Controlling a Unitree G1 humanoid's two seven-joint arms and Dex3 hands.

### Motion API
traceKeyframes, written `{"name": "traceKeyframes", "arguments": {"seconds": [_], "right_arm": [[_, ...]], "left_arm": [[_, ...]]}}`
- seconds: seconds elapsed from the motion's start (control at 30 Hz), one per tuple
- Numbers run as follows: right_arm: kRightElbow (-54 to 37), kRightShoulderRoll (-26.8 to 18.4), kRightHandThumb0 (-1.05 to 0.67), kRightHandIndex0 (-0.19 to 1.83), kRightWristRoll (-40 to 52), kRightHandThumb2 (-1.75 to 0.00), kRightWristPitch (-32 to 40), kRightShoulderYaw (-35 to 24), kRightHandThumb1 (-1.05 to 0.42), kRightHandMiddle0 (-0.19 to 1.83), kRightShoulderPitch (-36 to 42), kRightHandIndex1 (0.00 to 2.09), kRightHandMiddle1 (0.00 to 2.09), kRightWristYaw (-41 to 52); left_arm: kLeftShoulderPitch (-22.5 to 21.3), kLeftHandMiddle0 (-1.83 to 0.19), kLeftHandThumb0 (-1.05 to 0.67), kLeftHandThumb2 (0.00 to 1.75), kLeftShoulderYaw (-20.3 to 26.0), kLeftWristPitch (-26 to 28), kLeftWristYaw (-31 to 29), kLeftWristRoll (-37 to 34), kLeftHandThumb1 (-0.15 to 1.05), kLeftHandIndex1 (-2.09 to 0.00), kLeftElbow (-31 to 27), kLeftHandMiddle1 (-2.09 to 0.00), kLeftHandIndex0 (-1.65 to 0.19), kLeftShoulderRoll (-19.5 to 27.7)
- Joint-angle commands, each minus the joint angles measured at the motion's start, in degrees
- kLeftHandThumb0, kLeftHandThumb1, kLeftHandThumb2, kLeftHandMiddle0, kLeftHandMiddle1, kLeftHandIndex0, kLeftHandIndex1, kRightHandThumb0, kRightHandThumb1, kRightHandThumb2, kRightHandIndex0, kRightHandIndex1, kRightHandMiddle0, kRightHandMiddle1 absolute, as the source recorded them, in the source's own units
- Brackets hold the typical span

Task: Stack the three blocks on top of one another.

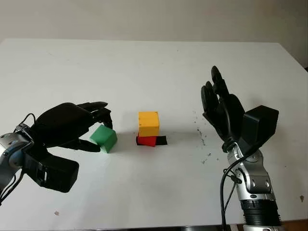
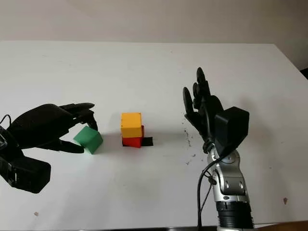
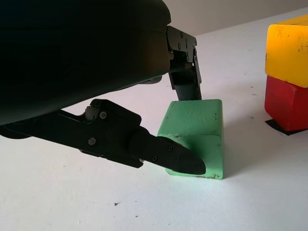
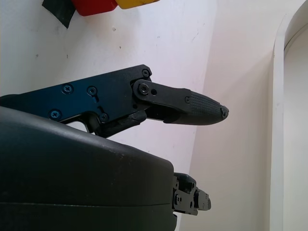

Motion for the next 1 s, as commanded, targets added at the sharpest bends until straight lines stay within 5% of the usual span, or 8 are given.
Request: {"name": "traceKeyframes", "arguments": {"seconds": [0.0,0.27,0.5,0.77,0.97], "right_arm": [[-1.34,-0.03,-0.60,-0.10,0.30,-0.57,-0.02,-0.46,-1.05,-0.08,0.21,0.06,0.05,-0.15],[-1.11,0.16,-0.60,-0.10,0.43,-0.56,0.08,-0.66,-1.05,-0.08,0.09,0.05,0.05,-0.33],[-1.40,0.36,-0.59,-0.10,0.14,-0.56,0.02,-0.31,-1.05,-0.08,0.25,0.06,0.05,-0.75],[-1.54,0.47,-0.57,-0.10,-0.43,-0.57,-0.05,0.15,-1.05,-0.09,0.51,0.05,0.05,-1.21],[-1.39,0.88,-0.56,-0.10,-0.52,-0.58,-0.40,0.47,-1.05,-0.10,0.77,0.05,0.05,-1.44]], "left_arm": [[-0.15,-0.23,-0.38,0.09,0.05,0.05,0.91,0.82,1.05,-1.45,-0.58,-0.08,-0.11,-0.23],[-0.42,-0.26,-0.39,0.12,0.20,-1.10,1.48,-0.55,1.05,-1.46,-0.32,-0.07,-0.10,-0.30],[-3.57,-0.28,-0.44,0.16,2.60,-3.81,-4.93,-17.83,1.05,-1.45,4.31,-0.07,-0.12,-0.75],[-9.67,-0.32,-0.42,0.11,6.24,3.98,-15.82,-34.24,1.05,-1.39,5.97,-0.07,-0.20,-1.75],[-13.30,-0.38,-0.44,0.06,8.03,6.49,-18.41,-40.54,1.04,-1.34,9.73,-0.08,-0.29,-4.59]]}}
